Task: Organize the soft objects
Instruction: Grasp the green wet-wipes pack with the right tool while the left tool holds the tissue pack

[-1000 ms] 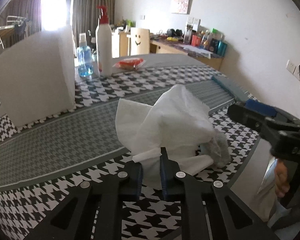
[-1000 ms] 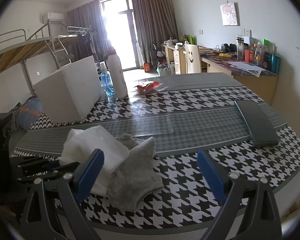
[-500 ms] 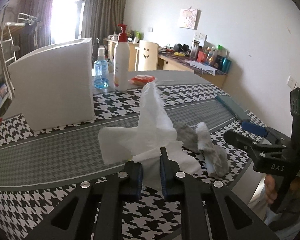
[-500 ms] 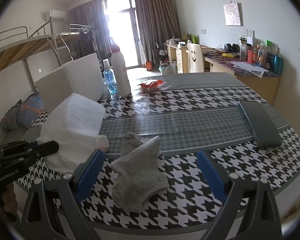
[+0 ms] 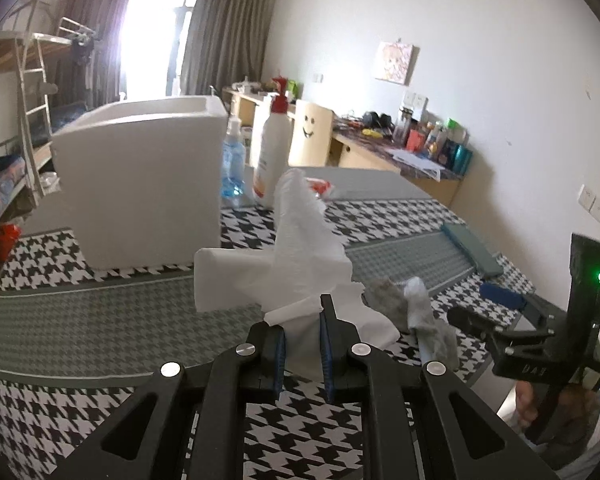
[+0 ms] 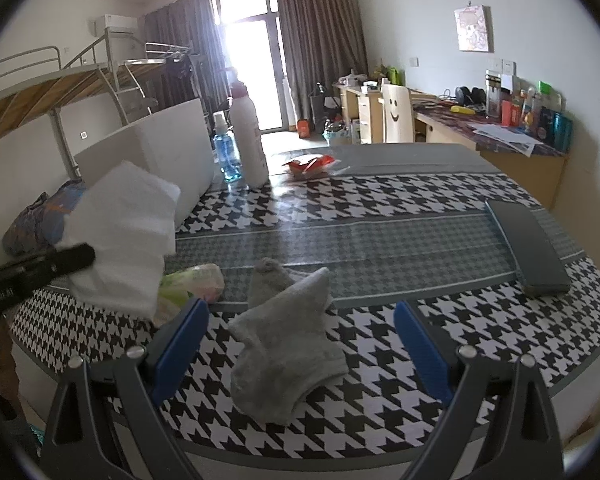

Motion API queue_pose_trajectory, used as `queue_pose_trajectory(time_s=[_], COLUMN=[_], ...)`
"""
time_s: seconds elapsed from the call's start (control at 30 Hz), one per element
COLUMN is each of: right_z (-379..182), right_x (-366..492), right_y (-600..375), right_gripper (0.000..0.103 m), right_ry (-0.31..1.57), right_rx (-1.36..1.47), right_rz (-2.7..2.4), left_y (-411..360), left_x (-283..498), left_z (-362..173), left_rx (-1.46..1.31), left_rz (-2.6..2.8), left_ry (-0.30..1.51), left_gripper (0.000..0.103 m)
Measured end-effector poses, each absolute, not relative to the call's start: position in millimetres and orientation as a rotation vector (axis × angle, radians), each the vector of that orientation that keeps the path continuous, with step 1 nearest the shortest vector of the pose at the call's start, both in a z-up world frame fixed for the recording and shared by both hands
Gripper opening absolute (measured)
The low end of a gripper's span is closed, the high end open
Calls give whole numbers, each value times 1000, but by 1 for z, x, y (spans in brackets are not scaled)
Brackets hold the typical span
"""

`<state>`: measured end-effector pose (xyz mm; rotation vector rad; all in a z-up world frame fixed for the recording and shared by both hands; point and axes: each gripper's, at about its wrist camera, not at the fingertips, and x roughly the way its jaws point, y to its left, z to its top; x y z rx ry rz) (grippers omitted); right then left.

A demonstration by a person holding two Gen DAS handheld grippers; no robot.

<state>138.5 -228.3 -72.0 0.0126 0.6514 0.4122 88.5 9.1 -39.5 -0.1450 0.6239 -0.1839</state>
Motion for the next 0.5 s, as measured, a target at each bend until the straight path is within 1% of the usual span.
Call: queue_pose_trajectory(time_s=[0.5], right_z=[-72], right_x=[139], right_y=[-203], right_gripper=[96], right_ry=[659], right_rx=[-34], right_rz=[472], left_y=[32], left_x=[86], left_z=[-43], left_rx=[-167], left_rz=[-109], left_ry=[628], left_gripper=[16])
